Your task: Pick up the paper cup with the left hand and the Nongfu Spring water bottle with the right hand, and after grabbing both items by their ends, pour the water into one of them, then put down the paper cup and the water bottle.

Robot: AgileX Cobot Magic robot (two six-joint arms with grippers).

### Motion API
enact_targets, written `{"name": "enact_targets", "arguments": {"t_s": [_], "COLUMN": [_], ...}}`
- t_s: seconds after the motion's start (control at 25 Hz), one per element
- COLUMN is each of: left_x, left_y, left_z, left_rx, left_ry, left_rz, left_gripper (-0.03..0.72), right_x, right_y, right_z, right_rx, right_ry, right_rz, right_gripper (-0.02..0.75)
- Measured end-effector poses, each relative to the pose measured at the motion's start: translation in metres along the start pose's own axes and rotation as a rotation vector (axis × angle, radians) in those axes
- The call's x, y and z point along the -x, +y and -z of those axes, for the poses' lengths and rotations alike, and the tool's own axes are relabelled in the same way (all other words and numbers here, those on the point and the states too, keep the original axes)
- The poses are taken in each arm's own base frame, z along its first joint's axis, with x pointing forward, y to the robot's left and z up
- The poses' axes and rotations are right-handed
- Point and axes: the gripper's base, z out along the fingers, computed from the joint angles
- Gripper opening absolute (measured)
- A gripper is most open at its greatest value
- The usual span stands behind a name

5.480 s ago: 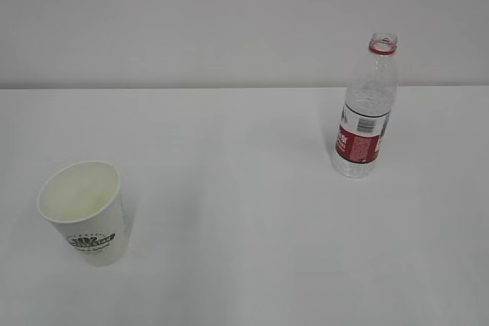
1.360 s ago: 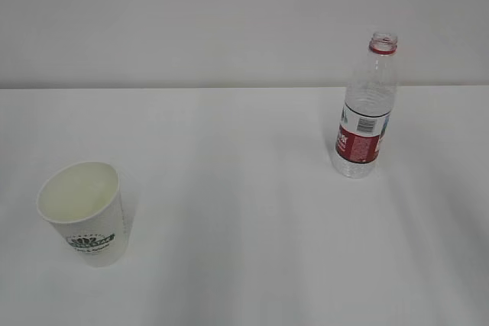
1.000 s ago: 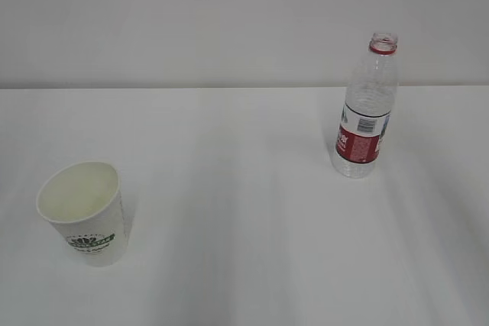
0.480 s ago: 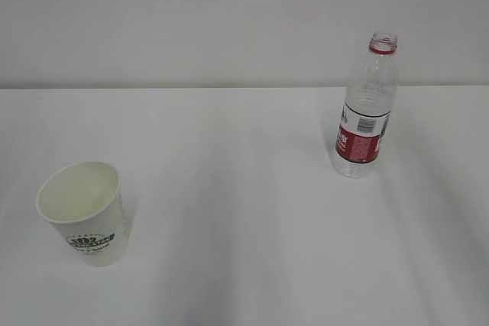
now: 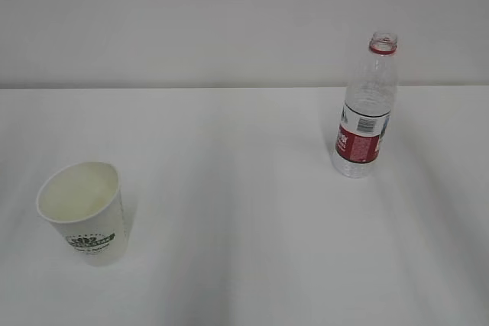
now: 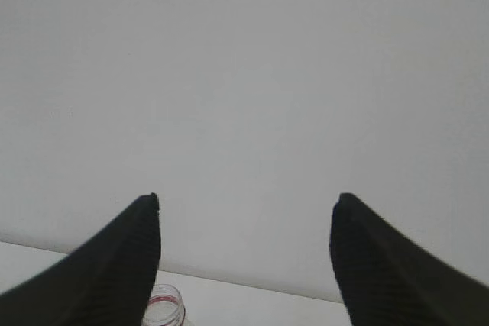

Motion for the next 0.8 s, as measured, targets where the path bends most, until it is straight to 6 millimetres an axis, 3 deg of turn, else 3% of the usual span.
{"name": "enact_targets", "arguments": {"t_s": [0.32, 0.8], "left_x": [-0.003, -0.011], "left_y": [-0.001, -0.004], "left_z": [-0.010, -0.026], "left_rx": [-0.007, -0.027], "left_ry": [0.012, 0.002], "left_rz": [-0.001, -0.001], "left_gripper": [0.433, 0.424], "right_x": [-0.021, -0.069], "right_y": [0.002, 0.009], "right_z": [-0.020, -0.007], "right_rx": [0.018, 0.047], "right_ry": [0.022, 0.047], "right_rz": [-0.002, -0.014], "right_gripper": [0.528, 0.528]}}
